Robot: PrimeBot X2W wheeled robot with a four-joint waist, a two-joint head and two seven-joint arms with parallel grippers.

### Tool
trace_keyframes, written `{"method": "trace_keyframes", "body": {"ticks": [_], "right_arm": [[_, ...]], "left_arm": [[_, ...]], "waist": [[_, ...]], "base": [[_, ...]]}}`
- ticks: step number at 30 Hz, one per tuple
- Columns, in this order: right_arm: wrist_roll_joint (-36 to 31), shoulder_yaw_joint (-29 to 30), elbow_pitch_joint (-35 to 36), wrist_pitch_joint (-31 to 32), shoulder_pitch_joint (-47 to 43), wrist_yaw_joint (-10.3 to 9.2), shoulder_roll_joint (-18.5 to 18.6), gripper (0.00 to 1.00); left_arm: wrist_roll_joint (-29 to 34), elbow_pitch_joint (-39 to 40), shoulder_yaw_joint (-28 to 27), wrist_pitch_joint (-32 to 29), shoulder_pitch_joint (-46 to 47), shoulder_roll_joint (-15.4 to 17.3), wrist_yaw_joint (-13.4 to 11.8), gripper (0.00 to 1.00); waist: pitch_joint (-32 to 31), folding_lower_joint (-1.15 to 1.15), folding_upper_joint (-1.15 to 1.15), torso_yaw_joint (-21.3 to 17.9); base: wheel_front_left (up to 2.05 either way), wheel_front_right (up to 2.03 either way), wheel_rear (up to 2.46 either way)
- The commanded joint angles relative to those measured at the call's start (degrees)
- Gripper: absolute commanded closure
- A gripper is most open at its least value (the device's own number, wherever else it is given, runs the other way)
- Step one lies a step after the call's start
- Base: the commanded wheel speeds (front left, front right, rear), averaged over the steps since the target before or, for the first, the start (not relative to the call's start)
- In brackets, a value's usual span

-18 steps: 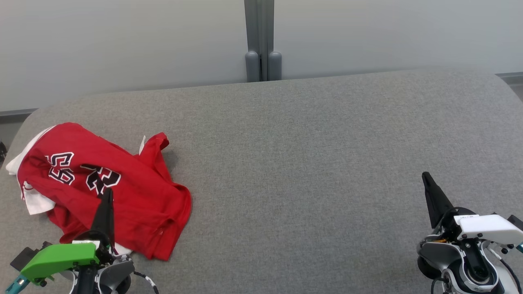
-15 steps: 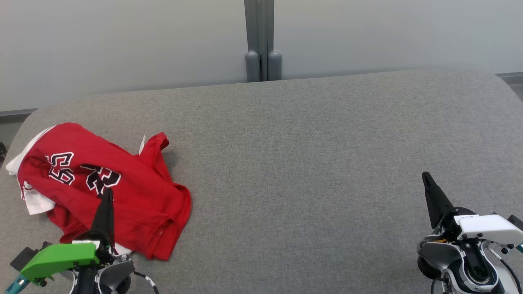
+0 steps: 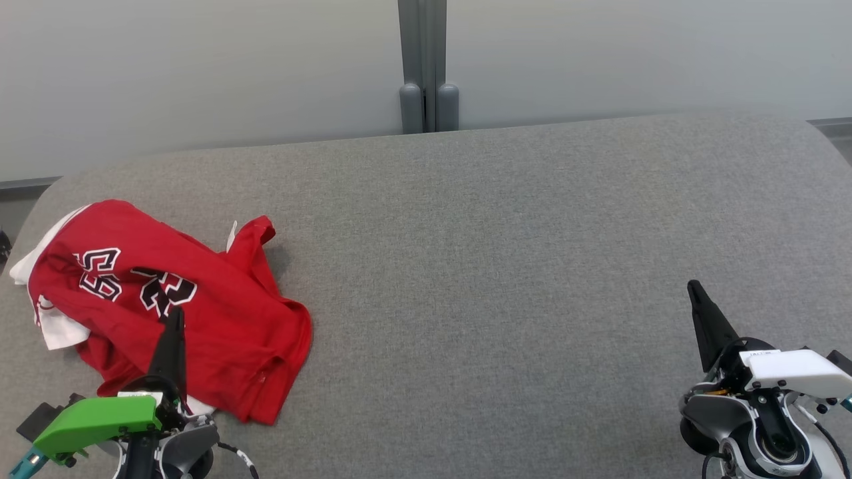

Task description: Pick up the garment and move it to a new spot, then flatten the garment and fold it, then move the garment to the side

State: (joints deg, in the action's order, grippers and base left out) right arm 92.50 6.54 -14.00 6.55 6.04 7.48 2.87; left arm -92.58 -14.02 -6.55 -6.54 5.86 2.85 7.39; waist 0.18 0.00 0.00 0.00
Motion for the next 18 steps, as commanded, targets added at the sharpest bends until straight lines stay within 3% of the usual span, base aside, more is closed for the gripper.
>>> {"method": "trace_keyframes", "body": {"ticks": [1, 2, 18], "right_arm": [[-0.2, 0.0, -0.1, 0.06, 0.3, 0.03, 0.06, 1.0], [0.0, 0.0, 0.0, 0.0, 0.0, -0.01, 0.0, 0.0], [-4.8, 0.1, -0.41, -3.51, -1.28, -0.01, -0.42, 0.0]], "left_arm": [[0.36, -0.06, -0.04, -0.09, 0.7, 0.09, 0.28, 1.0], [0.0, 0.0, 0.0, 0.0, 0.0, 0.0, 0.0, 0.0], [2.64, -0.03, -0.54, 3.55, -1.51, -0.39, -0.03, 0.0]], "waist": [[0.0, 0.0, 0.0, 0.0], [0.0, 0.0, 0.0, 0.0], [0.08, 0.0, 0.0, 0.05]], "base": [[0.0, 0.0, 0.0], [0.0, 0.0, 0.0], [0.0, 0.0, 0.0]]}}
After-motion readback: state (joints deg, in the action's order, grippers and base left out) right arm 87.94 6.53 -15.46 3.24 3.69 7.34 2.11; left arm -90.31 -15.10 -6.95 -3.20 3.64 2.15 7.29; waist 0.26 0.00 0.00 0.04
